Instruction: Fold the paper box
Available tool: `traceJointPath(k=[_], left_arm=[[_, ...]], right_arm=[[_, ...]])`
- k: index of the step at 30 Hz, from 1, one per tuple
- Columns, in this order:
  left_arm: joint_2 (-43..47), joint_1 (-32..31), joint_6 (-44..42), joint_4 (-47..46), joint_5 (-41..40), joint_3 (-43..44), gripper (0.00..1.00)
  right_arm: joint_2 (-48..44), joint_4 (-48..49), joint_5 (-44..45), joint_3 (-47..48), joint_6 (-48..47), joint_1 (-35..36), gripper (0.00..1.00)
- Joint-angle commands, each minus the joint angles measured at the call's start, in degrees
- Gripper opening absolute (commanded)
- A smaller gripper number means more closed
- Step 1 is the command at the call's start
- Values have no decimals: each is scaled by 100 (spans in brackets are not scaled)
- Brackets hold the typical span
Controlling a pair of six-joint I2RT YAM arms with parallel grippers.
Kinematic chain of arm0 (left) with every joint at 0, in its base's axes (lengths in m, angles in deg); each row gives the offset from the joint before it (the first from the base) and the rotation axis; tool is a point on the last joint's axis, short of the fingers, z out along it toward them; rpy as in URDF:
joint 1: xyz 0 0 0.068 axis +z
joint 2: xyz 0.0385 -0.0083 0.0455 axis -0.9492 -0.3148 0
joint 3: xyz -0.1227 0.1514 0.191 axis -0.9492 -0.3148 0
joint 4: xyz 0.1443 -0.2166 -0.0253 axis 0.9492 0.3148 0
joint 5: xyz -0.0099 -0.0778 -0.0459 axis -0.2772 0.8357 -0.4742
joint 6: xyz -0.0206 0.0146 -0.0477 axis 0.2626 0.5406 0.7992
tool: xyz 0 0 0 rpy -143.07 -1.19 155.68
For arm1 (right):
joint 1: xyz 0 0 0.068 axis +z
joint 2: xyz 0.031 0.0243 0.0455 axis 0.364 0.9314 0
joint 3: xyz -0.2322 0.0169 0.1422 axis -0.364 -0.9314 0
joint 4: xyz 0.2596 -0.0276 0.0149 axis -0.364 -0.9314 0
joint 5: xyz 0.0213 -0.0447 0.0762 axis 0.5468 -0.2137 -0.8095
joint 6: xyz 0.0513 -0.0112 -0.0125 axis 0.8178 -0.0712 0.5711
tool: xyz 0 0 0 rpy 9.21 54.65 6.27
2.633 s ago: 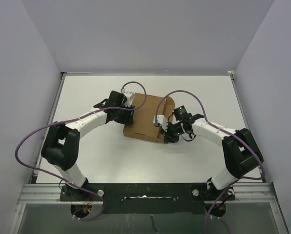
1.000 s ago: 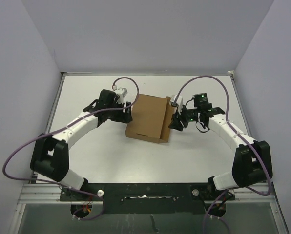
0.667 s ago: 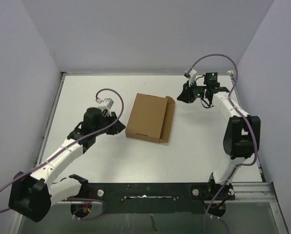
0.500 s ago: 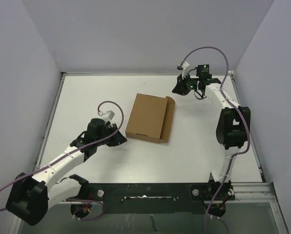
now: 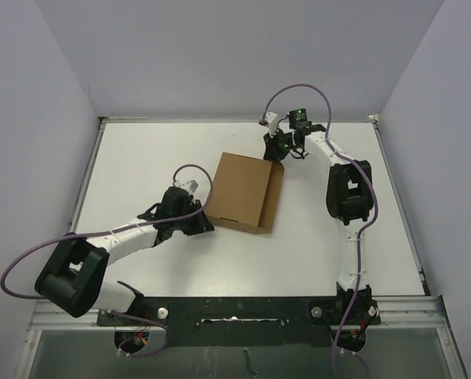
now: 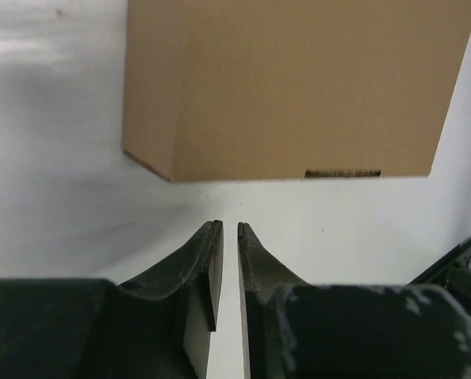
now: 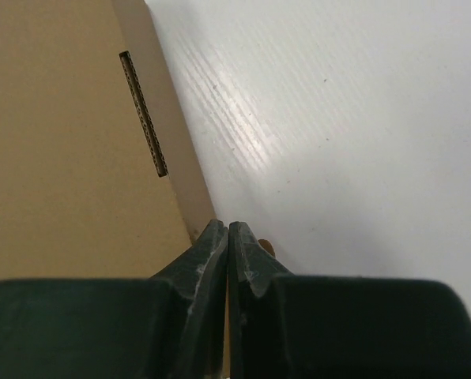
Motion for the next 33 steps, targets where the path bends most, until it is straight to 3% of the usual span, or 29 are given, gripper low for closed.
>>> traceJointPath(k=[1,6,17,23,33], left_arm=[[-356,249,-179,-395,-141,471,13],[-586,526,-341,-356,-81,704,15],[-1314,894,-807,53,174,1750,19],[-2050,927,-1086,309,499,2623,27],[-3226,885,-1411,850,1125,4141,27]], right_arm=[[-165,-334,-266,222,-565,28,0],[-497,-554,-642,-243,-1005,22,0],[-2221,-731,-645,-2676,-1459,59,0],[-3133,-789,-566,-3966,-1586,255,0],[-3990,-942,-450,-4763,-1548,804,0]])
